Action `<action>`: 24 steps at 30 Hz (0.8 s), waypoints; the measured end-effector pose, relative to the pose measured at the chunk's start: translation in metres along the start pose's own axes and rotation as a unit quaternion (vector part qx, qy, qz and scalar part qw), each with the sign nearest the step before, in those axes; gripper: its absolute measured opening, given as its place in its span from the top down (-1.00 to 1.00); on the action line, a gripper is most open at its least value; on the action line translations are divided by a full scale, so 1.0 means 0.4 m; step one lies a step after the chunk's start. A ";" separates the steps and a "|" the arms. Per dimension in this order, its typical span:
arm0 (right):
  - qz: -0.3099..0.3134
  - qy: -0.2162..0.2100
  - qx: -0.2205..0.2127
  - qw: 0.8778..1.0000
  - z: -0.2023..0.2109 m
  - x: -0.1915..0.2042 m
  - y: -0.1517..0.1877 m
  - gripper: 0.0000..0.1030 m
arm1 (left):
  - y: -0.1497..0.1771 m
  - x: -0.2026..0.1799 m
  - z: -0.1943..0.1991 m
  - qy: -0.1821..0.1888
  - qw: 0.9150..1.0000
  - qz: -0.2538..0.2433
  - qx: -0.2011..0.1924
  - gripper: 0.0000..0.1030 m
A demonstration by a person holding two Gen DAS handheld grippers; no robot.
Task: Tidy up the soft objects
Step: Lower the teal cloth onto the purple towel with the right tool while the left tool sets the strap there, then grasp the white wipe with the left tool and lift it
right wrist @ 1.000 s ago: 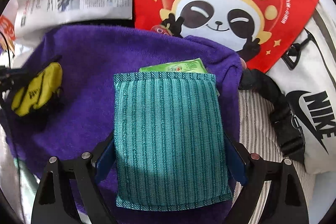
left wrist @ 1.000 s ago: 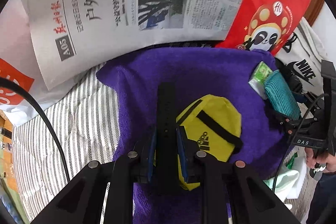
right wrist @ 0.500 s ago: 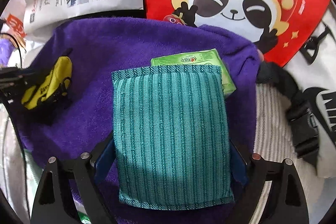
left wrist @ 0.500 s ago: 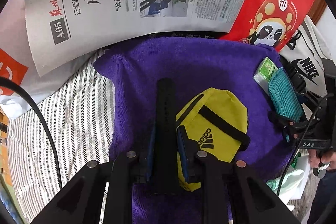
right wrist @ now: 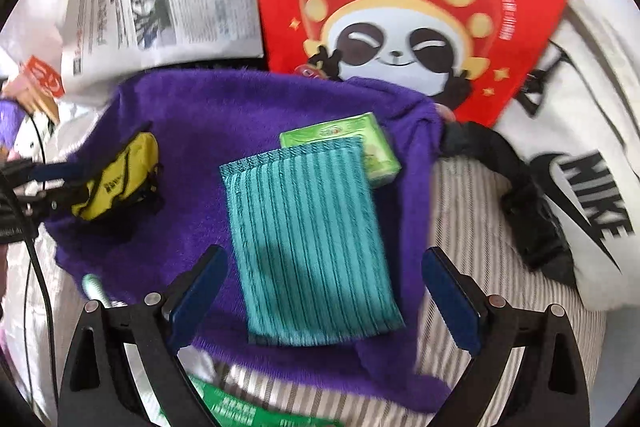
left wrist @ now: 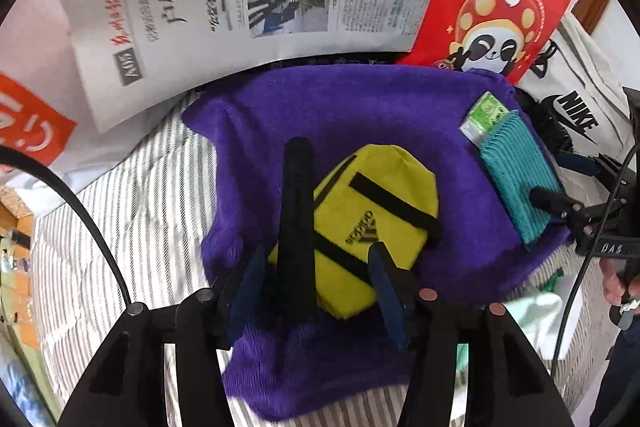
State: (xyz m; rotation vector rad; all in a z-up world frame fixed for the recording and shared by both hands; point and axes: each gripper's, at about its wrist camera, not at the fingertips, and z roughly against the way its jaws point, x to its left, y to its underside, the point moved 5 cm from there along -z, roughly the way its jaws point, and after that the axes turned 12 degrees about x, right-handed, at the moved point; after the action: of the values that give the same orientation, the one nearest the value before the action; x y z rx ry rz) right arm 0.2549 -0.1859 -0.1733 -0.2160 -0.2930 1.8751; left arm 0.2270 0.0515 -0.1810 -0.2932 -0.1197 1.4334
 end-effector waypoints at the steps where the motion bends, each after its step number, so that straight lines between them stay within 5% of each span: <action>1: -0.004 -0.001 -0.003 1.000 0.016 -0.002 0.011 -0.87 | 0.007 0.000 0.011 0.002 1.000 0.001 -0.003 0.00; 12: -0.057 0.007 -0.020 0.998 0.153 -0.038 0.219 -0.87 | 0.136 -0.107 0.108 0.030 0.999 -0.034 -0.026 -0.14; 16: -0.082 -0.004 -0.015 0.997 0.161 -0.060 0.311 -0.87 | 0.189 -0.185 0.098 0.063 0.996 -0.055 -0.025 -0.21; 21: -0.096 -0.014 -0.004 0.995 0.167 -0.078 0.407 -0.87 | 0.248 -0.252 0.035 0.055 0.996 -0.071 0.007 -0.21; 24: -0.100 -0.021 0.000 0.995 0.168 -0.086 0.439 -0.87 | 0.273 -0.276 0.011 0.068 0.995 -0.070 0.013 0.01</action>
State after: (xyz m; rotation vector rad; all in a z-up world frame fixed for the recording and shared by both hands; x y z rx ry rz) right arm 0.0877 -0.2776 -0.1633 -0.1420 -0.3314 1.6824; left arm 0.1060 -0.0449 -0.1961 -0.3532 -0.0107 1.2718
